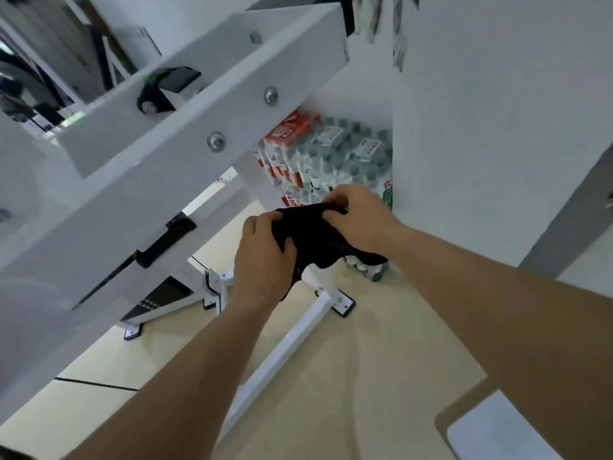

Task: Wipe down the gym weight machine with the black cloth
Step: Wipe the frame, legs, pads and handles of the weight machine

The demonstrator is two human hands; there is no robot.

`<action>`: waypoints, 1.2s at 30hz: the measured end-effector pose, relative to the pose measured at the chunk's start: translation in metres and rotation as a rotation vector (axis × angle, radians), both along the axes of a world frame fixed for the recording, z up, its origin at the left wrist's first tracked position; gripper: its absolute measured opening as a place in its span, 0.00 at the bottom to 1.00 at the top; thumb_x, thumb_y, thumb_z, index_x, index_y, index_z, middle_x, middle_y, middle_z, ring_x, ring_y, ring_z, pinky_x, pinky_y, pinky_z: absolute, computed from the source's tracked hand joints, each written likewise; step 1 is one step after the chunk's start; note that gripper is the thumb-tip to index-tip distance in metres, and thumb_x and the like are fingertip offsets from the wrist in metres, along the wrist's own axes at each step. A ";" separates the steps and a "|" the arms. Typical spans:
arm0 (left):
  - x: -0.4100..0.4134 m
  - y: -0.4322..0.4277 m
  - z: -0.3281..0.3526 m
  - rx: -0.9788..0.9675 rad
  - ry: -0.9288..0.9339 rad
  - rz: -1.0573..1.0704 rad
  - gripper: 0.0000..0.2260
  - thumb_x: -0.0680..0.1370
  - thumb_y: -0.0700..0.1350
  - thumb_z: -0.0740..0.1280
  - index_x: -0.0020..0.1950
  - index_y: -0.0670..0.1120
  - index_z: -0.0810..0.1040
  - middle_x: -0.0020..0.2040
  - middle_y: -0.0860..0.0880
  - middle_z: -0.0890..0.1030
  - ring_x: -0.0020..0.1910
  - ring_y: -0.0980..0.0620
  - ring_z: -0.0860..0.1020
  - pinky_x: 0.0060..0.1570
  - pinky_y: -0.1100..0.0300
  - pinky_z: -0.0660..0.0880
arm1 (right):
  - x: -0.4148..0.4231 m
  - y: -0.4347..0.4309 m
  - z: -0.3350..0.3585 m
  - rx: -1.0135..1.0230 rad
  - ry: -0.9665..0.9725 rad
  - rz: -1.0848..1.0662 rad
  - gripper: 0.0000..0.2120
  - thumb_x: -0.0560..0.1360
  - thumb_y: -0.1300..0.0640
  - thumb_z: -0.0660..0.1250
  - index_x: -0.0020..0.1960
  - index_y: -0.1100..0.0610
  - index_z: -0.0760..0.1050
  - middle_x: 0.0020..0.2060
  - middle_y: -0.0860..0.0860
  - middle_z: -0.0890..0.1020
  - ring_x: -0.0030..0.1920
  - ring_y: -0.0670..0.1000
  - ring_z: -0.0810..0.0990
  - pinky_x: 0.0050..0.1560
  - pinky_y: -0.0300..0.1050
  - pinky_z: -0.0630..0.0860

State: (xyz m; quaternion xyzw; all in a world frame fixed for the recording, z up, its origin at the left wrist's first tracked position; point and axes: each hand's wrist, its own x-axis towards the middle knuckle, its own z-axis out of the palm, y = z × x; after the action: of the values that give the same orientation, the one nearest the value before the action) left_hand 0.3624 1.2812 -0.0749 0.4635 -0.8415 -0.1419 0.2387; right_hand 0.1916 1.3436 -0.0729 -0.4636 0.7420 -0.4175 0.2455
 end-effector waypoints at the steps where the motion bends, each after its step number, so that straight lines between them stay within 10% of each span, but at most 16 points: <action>1: -0.004 -0.008 0.002 0.003 0.022 0.006 0.20 0.78 0.41 0.66 0.69 0.46 0.72 0.64 0.48 0.72 0.58 0.51 0.75 0.51 0.67 0.64 | -0.002 -0.010 0.005 -0.011 0.010 -0.006 0.08 0.79 0.57 0.67 0.57 0.51 0.79 0.53 0.48 0.81 0.53 0.50 0.79 0.53 0.42 0.72; 9: -0.021 -0.063 -0.037 -0.082 0.105 0.086 0.24 0.78 0.44 0.66 0.73 0.43 0.68 0.67 0.45 0.69 0.59 0.45 0.76 0.50 0.59 0.72 | -0.012 -0.108 -0.011 -0.101 -0.012 -0.034 0.11 0.78 0.59 0.65 0.57 0.51 0.82 0.50 0.48 0.83 0.50 0.46 0.79 0.46 0.33 0.69; 23: -0.071 -0.176 -0.052 -0.439 0.487 0.353 0.25 0.80 0.46 0.61 0.74 0.37 0.65 0.71 0.38 0.69 0.69 0.40 0.68 0.68 0.44 0.69 | -0.006 -0.244 -0.002 -0.576 -0.084 -0.018 0.06 0.79 0.56 0.66 0.49 0.58 0.78 0.46 0.54 0.82 0.47 0.52 0.80 0.52 0.46 0.76; 28: -0.081 -0.209 -0.078 -0.521 0.494 0.325 0.31 0.82 0.54 0.55 0.81 0.44 0.48 0.77 0.46 0.66 0.71 0.45 0.72 0.61 0.43 0.75 | 0.004 -0.275 -0.034 -0.631 -0.276 0.058 0.08 0.84 0.52 0.58 0.52 0.55 0.72 0.42 0.44 0.78 0.39 0.36 0.76 0.40 0.28 0.71; 36: -0.081 -0.224 -0.098 -0.751 0.359 0.459 0.33 0.81 0.57 0.51 0.81 0.39 0.51 0.75 0.43 0.69 0.72 0.46 0.70 0.70 0.50 0.67 | 0.013 -0.297 -0.064 -0.822 -0.386 0.075 0.16 0.85 0.49 0.53 0.45 0.56 0.72 0.43 0.54 0.79 0.45 0.48 0.78 0.51 0.50 0.75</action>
State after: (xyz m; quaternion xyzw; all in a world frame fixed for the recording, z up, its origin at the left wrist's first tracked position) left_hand 0.2810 1.0568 -0.1732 0.4872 -0.6559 0.1509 0.5564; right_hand 0.2045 1.0466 -0.1371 -0.4628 0.4379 -0.7470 0.1898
